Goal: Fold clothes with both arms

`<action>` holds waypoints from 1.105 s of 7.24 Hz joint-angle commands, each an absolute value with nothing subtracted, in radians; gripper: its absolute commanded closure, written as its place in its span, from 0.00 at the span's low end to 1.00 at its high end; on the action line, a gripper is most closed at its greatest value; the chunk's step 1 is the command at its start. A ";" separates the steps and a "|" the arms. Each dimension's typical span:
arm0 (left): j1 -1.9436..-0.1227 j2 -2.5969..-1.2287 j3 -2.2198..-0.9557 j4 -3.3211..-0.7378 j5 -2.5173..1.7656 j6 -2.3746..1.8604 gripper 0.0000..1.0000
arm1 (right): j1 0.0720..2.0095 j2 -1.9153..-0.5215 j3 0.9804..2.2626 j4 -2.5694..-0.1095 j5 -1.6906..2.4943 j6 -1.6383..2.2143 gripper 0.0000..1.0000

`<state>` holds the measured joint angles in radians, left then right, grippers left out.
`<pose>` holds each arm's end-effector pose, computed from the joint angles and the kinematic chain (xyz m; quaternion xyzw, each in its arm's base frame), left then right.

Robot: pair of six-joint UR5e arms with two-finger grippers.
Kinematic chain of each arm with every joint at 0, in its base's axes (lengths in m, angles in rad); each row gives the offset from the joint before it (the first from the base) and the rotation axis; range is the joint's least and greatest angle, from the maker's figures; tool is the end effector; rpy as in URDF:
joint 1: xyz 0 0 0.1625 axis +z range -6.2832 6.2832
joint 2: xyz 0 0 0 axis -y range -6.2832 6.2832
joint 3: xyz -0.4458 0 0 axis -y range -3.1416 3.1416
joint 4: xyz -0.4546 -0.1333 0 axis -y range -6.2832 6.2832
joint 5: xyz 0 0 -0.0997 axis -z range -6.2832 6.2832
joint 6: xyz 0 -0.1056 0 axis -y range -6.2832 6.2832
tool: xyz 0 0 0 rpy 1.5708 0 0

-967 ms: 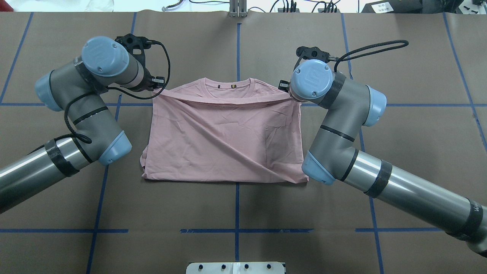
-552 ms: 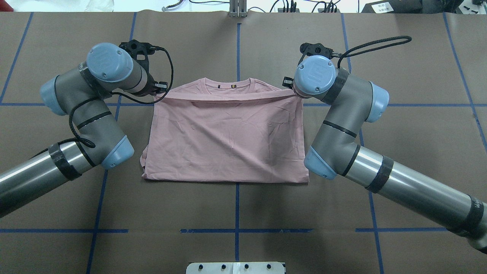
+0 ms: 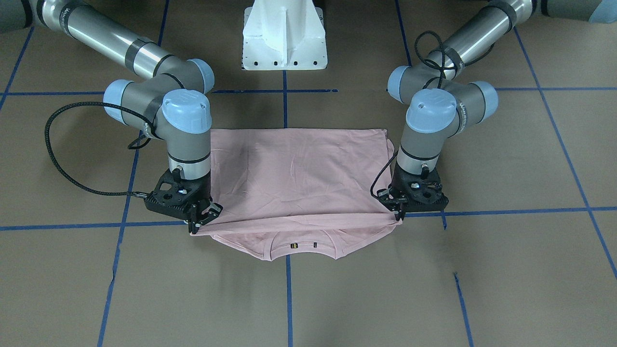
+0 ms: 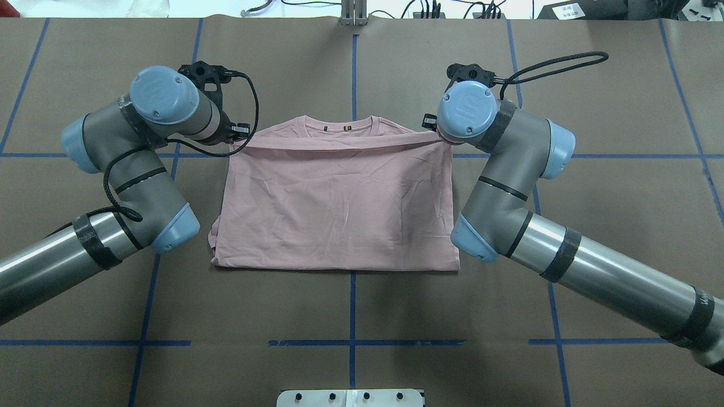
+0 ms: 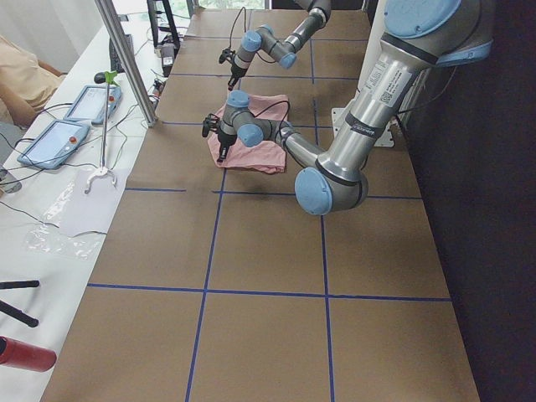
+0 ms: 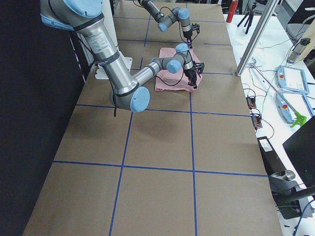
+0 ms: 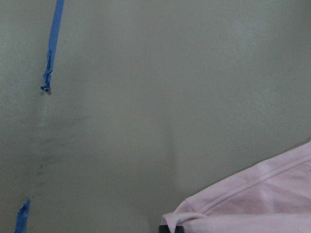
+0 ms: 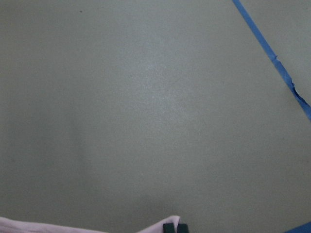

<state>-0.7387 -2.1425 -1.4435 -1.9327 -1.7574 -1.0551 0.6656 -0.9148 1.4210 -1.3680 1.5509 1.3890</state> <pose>0.5116 -0.6197 0.3418 0.1599 0.3666 -0.0656 0.9142 -0.5566 -0.6091 0.3106 0.1512 -0.3126 0.2280 0.9096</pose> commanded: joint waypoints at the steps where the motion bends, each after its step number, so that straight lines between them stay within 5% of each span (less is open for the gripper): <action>1: -0.736 -2.135 -1.443 -1.946 -1.758 -1.028 0.16 | 0.663 -0.914 1.404 -1.368 1.545 1.373 0.01; 2: -0.739 -2.131 -1.450 -1.988 -1.759 -0.964 0.00 | 0.667 -0.914 1.404 -1.350 1.540 1.286 0.00; 7: -0.660 -1.828 -1.837 -1.999 -1.767 -1.071 0.00 | 0.750 -1.031 1.575 -1.322 1.720 1.069 0.00; 8: -0.590 -1.777 -1.891 -2.015 -1.761 -1.191 0.12 | 0.749 -1.031 1.575 -1.321 1.720 1.074 0.00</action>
<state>-0.6638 -1.8578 -1.8008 -2.0022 -1.7665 -1.0704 0.7479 -1.0209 1.5593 -1.3214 1.7153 1.0744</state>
